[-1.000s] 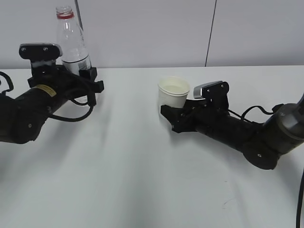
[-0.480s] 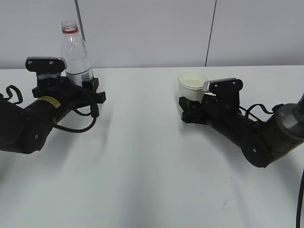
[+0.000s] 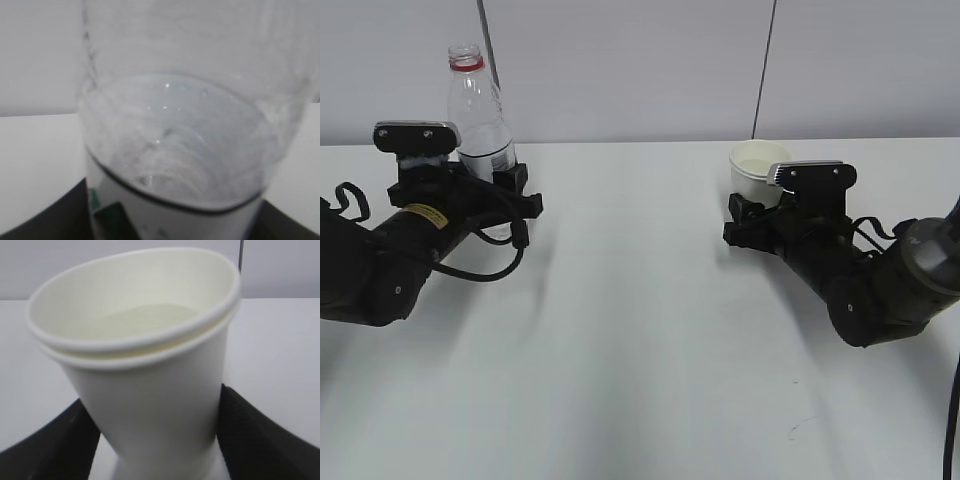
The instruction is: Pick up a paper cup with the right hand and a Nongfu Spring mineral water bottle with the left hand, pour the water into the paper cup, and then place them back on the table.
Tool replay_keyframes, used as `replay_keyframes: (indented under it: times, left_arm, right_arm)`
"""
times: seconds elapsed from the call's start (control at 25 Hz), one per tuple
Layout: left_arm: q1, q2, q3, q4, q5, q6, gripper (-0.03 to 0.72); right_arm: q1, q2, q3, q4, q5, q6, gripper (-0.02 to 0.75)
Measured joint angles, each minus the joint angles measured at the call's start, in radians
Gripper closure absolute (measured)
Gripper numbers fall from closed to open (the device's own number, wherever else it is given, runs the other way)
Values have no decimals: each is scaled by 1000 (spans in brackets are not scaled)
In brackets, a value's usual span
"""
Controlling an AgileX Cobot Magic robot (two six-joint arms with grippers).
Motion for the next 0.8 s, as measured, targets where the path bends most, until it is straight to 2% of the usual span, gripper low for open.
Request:
replay_keyframes:
  times: [0.8]
  left_arm:
    - [0,0,0,0,-11,39,284]
  right_arm:
    - [0,30,-12,4,2,-2,219]
